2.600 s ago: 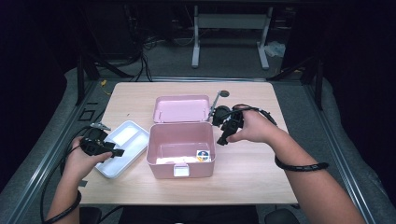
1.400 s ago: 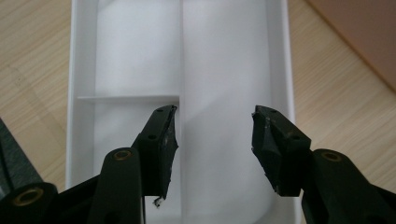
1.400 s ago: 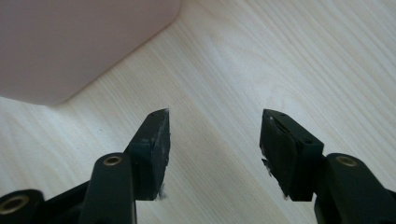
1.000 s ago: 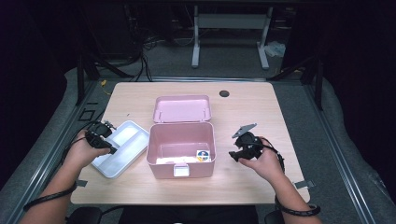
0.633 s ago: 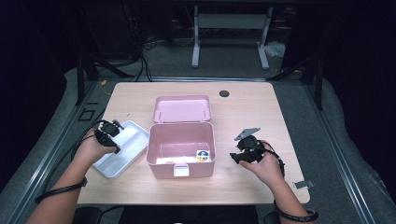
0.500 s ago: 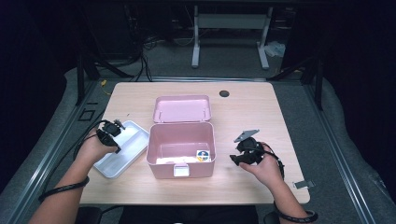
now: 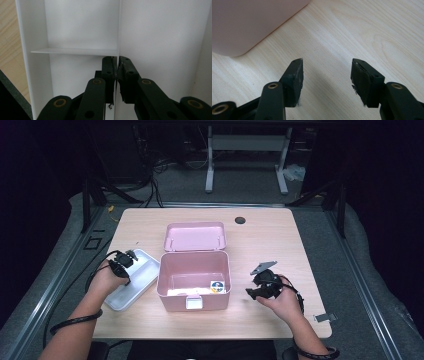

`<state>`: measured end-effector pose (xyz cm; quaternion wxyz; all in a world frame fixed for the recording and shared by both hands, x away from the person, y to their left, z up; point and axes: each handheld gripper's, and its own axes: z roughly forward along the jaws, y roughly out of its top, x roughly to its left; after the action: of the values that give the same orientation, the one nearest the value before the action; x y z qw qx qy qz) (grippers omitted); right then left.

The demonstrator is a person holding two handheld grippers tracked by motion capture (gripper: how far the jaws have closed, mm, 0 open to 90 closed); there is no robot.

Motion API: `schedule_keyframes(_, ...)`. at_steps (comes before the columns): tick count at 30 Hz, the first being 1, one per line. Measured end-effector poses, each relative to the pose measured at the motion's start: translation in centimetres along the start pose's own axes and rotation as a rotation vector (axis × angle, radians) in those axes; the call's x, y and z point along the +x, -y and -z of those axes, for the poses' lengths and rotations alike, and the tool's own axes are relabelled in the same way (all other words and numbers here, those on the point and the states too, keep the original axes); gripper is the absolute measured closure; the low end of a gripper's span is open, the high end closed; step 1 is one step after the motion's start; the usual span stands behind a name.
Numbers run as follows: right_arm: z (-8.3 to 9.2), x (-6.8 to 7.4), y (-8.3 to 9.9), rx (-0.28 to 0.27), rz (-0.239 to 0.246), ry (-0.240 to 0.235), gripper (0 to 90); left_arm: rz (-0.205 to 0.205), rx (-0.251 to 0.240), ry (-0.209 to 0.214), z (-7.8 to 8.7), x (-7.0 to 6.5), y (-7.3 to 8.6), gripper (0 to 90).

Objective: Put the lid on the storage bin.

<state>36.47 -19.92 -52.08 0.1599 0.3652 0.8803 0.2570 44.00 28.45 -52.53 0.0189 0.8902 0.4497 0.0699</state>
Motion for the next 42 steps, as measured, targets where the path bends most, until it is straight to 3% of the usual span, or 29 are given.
schedule_keyframes(10,-0.4,0.0,0.3,0.027,0.001,-0.025,43.5,-0.005,0.028,-0.037,0.0,-0.6,-0.4,85.9)
schedule_keyframes(20,-0.7,0.0,0.6,0.011,-0.014,-0.031,43.5,0.0,0.042,0.019,0.2,0.1,-0.6,87.7)
schedule_keyframes(29,-0.8,0.0,0.7,0.024,-0.018,-0.05,43.5,-0.029,0.036,0.038,2.1,0.5,0.1,89.2)
schedule_keyframes(32,-0.8,-0.1,0.7,-0.004,-0.034,-0.051,43.5,-0.028,0.035,0.034,3.0,0.8,0.4,89.2)
schedule_keyframes(37,-0.7,-0.4,0.9,-0.011,-0.05,-0.053,43.5,-0.023,0.022,0.089,4.0,1.1,0.8,89.2)
schedule_keyframes(42,-0.8,-0.4,0.9,-0.016,-0.06,-0.06,43.5,-0.041,0.027,0.105,4.7,1.1,0.8,89.2)
